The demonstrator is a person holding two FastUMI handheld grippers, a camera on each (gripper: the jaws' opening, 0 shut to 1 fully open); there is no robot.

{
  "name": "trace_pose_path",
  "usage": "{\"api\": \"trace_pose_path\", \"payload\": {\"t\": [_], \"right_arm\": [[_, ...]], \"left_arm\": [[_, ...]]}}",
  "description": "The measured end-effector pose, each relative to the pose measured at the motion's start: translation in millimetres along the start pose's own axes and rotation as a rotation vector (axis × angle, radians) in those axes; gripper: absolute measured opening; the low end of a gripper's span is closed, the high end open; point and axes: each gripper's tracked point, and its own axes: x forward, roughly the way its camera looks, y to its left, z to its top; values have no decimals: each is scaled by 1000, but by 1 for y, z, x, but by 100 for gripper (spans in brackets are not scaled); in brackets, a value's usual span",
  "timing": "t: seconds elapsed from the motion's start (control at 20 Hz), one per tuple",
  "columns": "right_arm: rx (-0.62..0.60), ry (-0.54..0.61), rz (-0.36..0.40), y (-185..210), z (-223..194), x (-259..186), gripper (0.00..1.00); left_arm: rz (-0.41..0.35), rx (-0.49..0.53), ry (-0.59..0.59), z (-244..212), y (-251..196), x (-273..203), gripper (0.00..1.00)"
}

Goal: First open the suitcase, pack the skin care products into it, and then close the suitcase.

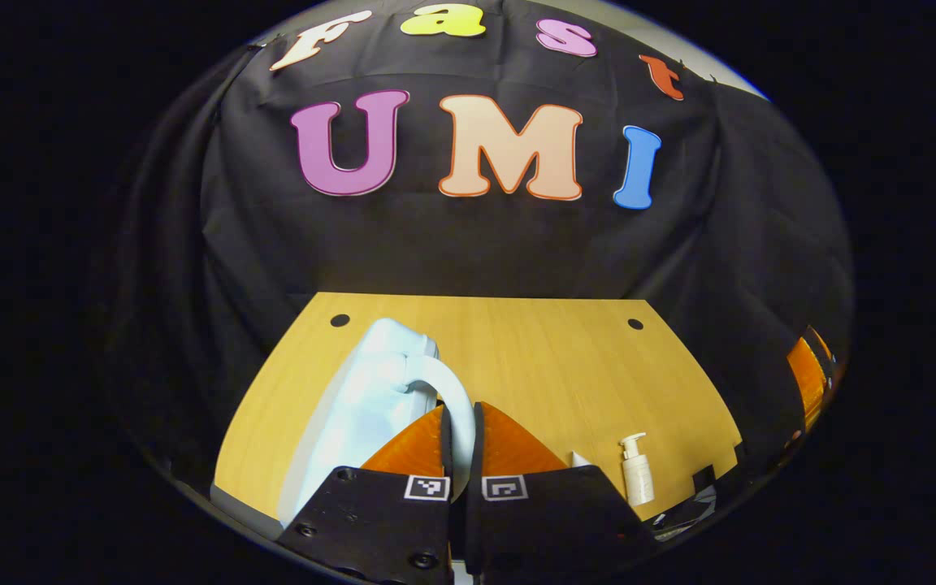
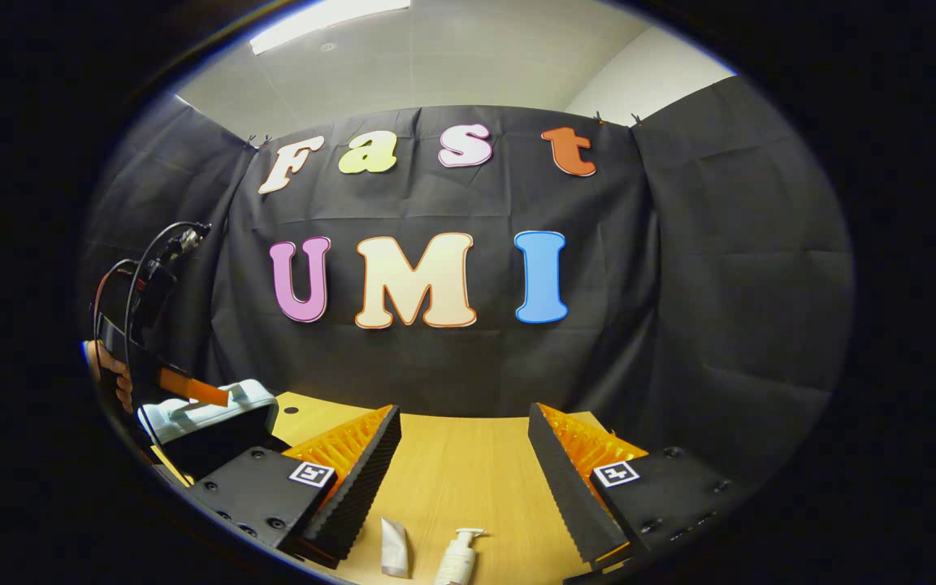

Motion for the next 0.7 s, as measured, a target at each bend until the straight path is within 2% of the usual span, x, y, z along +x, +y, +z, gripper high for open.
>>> {"api": "trace_pose_path", "payload": {"t": [0.1,0.3,0.55,0.7], "right_arm": [[8,0,9,14,-1,5,99],[29,-13,15,45,0,16,99],[30,-8,4,69,-4,24,99],[7,-6,2,83,-4,27,99]], "left_arm": [[29,-9,-25,12,26,-4,0],[156,-30,-112,45,130,-11,0],[262,16,-70,31,216,1,0],[330,-33,-41,13,278,15,0]]}}
